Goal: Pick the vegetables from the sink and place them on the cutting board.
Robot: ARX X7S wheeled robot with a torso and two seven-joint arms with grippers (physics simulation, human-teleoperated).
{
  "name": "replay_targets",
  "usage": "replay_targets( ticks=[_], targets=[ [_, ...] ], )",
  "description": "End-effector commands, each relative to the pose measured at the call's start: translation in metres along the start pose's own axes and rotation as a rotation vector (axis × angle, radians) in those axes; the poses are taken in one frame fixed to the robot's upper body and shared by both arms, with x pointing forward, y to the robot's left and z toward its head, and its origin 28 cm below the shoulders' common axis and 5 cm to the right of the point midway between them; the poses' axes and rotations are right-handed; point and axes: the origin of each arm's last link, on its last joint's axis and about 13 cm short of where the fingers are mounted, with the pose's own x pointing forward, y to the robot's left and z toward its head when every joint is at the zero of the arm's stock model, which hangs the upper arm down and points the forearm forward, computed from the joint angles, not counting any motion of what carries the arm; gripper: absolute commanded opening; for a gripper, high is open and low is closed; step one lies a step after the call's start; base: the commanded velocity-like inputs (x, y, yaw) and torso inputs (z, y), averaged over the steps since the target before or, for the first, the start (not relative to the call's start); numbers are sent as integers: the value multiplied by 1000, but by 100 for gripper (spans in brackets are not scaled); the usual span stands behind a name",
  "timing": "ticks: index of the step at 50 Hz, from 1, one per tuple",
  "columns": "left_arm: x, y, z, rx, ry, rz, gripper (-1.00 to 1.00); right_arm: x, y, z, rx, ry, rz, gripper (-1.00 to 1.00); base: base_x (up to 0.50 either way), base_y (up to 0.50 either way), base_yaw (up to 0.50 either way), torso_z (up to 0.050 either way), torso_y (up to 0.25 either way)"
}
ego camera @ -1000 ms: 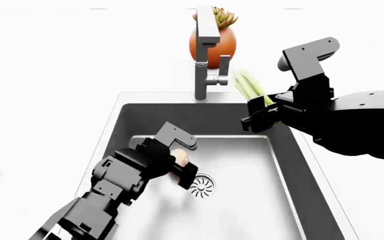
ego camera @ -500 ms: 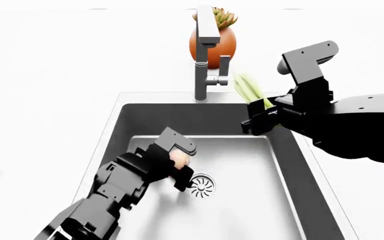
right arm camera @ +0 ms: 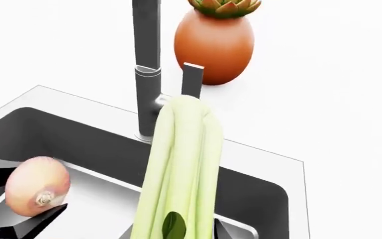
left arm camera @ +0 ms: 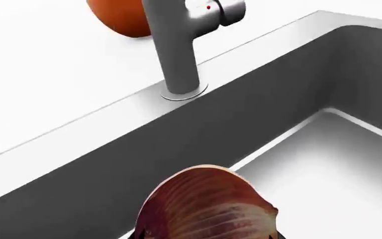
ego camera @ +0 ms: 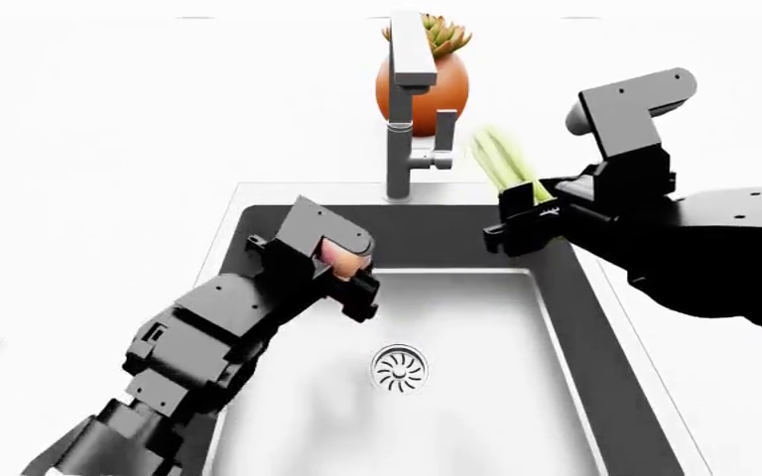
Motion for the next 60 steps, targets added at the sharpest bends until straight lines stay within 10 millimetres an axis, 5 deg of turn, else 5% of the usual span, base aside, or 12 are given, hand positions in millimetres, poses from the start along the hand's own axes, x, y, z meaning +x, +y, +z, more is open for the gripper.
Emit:
replay_targets(
  ticks=[1,17,31,45,60],
  targets=[
    [-42,0,39,12,-208,32,-100,-13,3,3,52,-124,-37,-100,0,0,0,0,0],
    [-92,-3,62,-58,-346,130,-100,-36,14,-8,76,-275,-84,-100,0,0,0,1,146],
    [-129,-20,31,-140,-418,181,-100,-59,30,-30,116,-388,-81,-100,-172,0,0,0,0],
    [-141,-31,39,-134,-505,206,-100,-71,38,-36,94,-453,-115,-100,-500,-8,0,0,0],
    [-142,-34,45,-134,-521,205,-100,-71,39,-39,97,-484,-111,-100,-92,-498,0,0,0]
  ],
)
